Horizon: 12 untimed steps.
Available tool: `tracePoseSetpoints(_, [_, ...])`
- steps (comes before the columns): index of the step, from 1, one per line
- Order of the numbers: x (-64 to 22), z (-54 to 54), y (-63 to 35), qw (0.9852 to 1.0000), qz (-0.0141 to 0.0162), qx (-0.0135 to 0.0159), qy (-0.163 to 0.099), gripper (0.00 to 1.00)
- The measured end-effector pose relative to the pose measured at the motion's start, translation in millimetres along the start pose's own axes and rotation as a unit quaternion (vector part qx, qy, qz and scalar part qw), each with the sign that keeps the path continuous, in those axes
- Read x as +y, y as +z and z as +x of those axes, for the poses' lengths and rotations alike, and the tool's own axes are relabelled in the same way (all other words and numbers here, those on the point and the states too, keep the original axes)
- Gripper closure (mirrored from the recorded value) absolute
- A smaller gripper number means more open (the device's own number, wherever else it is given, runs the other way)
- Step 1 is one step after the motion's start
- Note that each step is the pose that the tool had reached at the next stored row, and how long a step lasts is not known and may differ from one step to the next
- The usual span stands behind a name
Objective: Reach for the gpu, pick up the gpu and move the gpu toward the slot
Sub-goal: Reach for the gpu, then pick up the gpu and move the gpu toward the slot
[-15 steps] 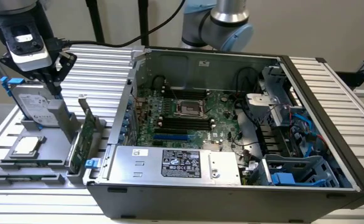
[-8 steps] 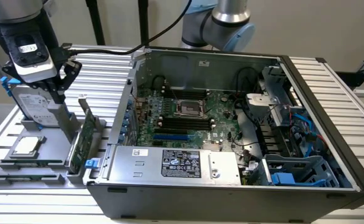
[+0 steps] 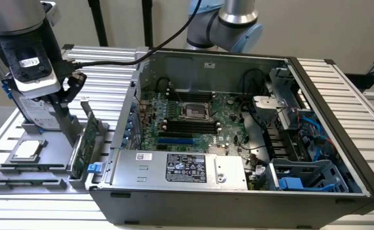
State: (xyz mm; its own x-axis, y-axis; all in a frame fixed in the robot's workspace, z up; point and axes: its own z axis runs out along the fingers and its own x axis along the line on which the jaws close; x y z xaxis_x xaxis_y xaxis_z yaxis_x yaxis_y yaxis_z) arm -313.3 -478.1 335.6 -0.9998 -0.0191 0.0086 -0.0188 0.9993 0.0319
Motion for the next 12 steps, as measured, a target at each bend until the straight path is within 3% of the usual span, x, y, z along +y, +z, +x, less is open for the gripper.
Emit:
tracePoseSetpoints(3, [-3.4, -6.2, 0.8, 1.0, 0.0004, 0.0001, 0.0, 0.89])
tracePoseSetpoints(12, [-3.4, -6.5, 0.9, 1.0, 0.0004, 0.0002, 0.0, 0.89])
